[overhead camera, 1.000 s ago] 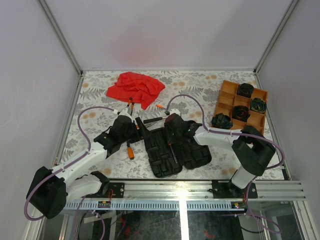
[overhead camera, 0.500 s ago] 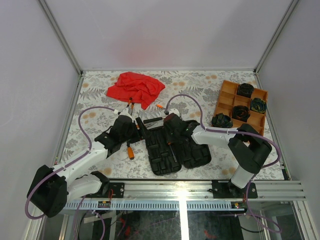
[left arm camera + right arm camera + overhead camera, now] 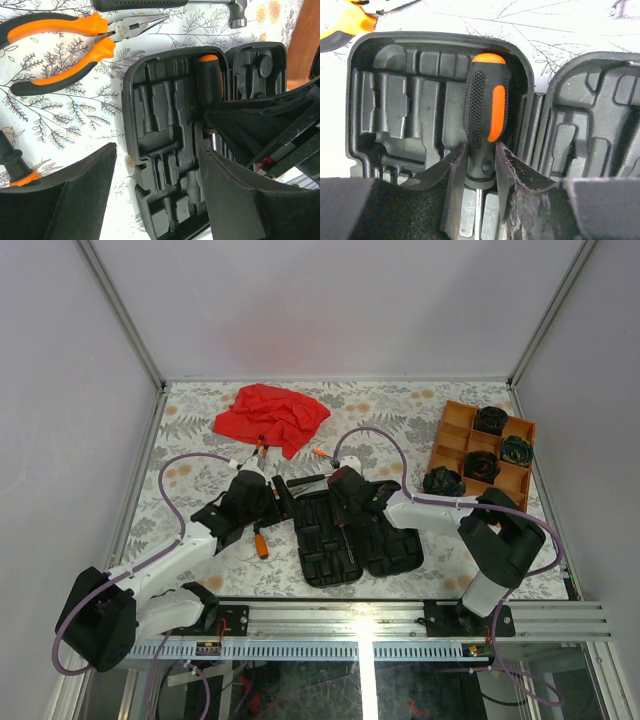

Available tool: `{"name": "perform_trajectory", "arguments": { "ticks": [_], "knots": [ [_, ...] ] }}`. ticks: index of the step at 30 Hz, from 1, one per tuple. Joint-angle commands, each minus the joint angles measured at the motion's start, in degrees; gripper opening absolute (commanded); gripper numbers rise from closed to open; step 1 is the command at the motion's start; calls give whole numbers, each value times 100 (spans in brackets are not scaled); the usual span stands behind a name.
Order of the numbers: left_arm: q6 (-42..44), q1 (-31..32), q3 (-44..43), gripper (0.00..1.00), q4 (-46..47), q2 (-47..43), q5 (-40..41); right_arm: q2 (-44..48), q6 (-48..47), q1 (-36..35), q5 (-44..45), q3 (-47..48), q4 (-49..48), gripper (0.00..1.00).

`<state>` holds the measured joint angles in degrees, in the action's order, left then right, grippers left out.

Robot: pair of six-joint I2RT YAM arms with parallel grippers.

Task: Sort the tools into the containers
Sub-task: Place the screwdriver in the storage box.

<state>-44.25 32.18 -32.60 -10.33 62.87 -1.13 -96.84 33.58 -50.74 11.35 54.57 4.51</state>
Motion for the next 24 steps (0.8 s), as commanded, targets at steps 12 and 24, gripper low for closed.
{"name": "perform_trajectory", "arguments": {
  "ticks": [12, 24],
  "knots": [
    [195, -26, -36, 64, 368, 474, -212, 1061, -58, -23, 486, -118, 240, 43],
    [192, -24, -26, 46, 789, 1054, -489, 1538, -180, -18, 198, -779, 114, 37]
  ]
}}
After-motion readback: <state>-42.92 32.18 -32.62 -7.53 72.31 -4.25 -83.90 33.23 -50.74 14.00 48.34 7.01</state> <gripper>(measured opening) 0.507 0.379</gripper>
